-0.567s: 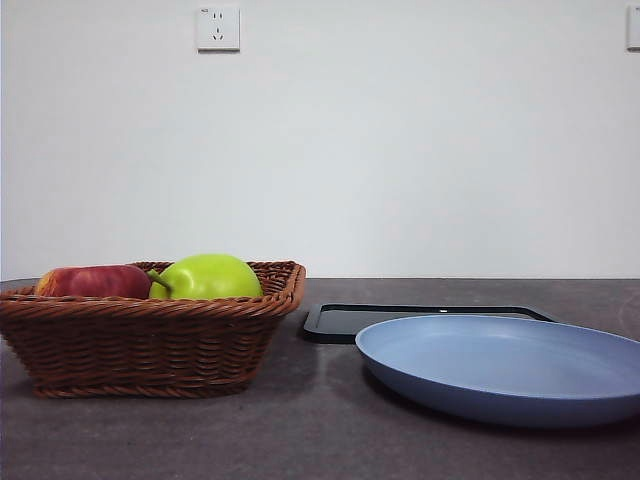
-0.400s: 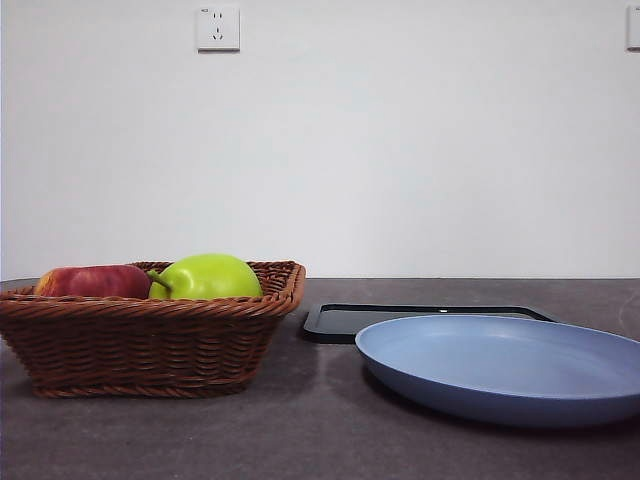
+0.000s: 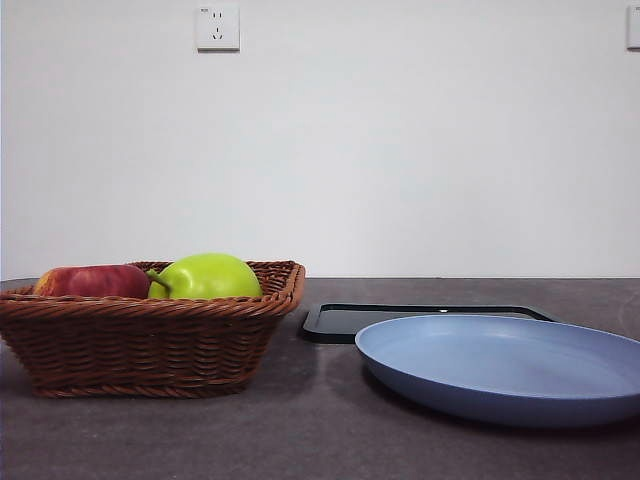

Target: Take the lemon from the basket,put the lemon in the plate,hand out the plate

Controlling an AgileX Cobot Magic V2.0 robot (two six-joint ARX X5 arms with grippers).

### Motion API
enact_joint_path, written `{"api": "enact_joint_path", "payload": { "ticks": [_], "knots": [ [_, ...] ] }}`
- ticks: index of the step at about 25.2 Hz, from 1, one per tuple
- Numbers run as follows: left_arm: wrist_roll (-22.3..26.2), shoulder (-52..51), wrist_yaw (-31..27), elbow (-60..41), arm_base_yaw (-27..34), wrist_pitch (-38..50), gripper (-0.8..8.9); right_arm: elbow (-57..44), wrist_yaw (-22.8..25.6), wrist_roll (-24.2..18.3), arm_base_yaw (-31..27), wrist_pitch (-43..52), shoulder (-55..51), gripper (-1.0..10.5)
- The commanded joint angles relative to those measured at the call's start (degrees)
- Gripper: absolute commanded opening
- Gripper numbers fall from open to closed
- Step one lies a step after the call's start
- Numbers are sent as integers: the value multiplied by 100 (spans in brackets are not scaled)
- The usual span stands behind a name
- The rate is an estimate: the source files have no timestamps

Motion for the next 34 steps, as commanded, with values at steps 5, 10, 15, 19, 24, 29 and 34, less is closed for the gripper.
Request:
{"api": "enact_joint_path", "payload": {
  "ticks": [5, 10, 15, 19, 24, 29, 34],
  "knots": [
    [-138, 448, -127, 863, 9, -286, 6, 986, -302, 90, 4, -254, 632, 3],
    [4, 1237, -125, 1582, 9, -382, 6, 1873, -302, -498, 4, -782, 1353, 3],
    [549, 2212, 33, 2393, 9, -481, 6, 2758, -299, -1246, 4, -1331, 2103, 3],
    [813, 3036, 463, 3042, 2, -675, 6, 3445, -299, -1738, 4, -1910, 2715, 4],
    [1106, 4009, 866, 3775, -74, -1110, 6, 4092, -302, -2361, 4, -2608, 3471, 4],
    [1539, 4787, 916, 4496, -297, -1823, 6, 4551, -299, -3075, 4, -3486, 4221, 4],
    [1397, 6675, -866, 5713, -1910, -2286, 402, 4640, -595, -3075, 350, -3991, 5888, 3]
  ]
}}
